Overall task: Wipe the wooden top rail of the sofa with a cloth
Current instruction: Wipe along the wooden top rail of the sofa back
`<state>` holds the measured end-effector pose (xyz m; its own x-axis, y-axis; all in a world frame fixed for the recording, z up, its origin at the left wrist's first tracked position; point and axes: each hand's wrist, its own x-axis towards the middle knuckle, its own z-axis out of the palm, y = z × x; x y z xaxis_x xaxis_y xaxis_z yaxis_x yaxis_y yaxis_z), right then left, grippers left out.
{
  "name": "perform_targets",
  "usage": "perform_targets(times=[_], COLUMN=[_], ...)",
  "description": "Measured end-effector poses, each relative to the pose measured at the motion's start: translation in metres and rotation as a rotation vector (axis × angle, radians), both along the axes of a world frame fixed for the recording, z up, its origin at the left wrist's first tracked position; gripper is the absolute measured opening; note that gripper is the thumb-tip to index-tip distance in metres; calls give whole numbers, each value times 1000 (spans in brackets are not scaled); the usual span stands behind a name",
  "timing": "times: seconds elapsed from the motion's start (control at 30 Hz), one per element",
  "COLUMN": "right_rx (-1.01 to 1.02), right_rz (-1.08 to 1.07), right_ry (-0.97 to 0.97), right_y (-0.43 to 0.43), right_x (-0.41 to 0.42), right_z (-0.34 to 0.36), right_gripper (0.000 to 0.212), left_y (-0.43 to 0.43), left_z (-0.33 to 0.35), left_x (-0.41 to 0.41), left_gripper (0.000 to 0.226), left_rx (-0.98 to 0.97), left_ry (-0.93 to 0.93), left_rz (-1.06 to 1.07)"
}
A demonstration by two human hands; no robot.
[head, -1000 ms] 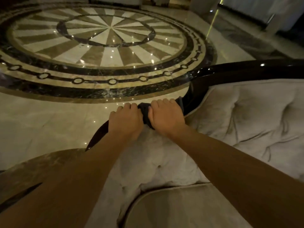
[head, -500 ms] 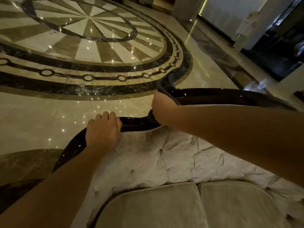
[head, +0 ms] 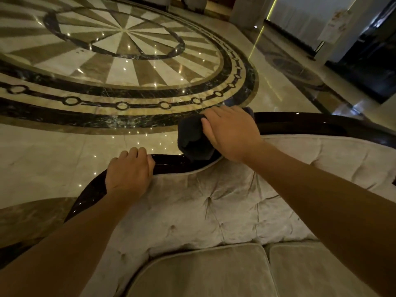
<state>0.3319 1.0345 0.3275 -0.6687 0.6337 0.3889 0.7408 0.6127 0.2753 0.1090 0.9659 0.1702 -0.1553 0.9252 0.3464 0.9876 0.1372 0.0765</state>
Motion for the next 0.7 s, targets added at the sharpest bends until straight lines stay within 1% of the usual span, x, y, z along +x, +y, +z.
perform_targets(times=[0.07, 0.13, 0.2, 0.23, 0.27, 0.3, 0.37, 0.43, 0.47, 0.53, 0.63, 0.7], right_rx=[-21, -27, -54, -67, -71, -68, -76, -127, -159, -180, -147, -139], right_rz=[-28, -58, -83, -87, -93, -93, -90, -70, -57, -41, 5, 27], right_ry=[113, 139, 121, 123, 135, 146, 148, 141, 124, 111, 120, 138], right_y=[1, 3, 5, 5, 6, 8, 14, 20, 22, 27, 32, 32], right_x=[11, 24, 40, 49, 57, 65, 88, 116, 121, 135, 151, 151], right_z=[3, 6, 12, 15, 18, 19, 23, 28, 29, 32, 29, 29], right_gripper=[33, 33, 35, 36, 36, 36, 37, 43, 46, 49, 47, 46], left_y=[0, 2, 9, 13, 19, 26, 39, 52, 57, 69, 83, 86], left_z=[0, 8, 26, 40, 56, 72, 110, 146, 160, 179, 195, 201], left_x=[1, 2, 13, 22, 35, 48, 83, 125, 137, 166, 204, 205], left_gripper=[17, 16, 26, 32, 38, 41, 40, 40, 42, 45, 47, 47], left_rx=[-72, -227, -371, -407, -394, -319, -104, 76, 138, 186, 78, -14], left_ry=[20, 11, -69, -142, -233, -353, -573, -711, -725, -632, -412, -350], left_rz=[11, 52, 162, 204, 207, 176, 83, 55, 42, -20, -66, 15])
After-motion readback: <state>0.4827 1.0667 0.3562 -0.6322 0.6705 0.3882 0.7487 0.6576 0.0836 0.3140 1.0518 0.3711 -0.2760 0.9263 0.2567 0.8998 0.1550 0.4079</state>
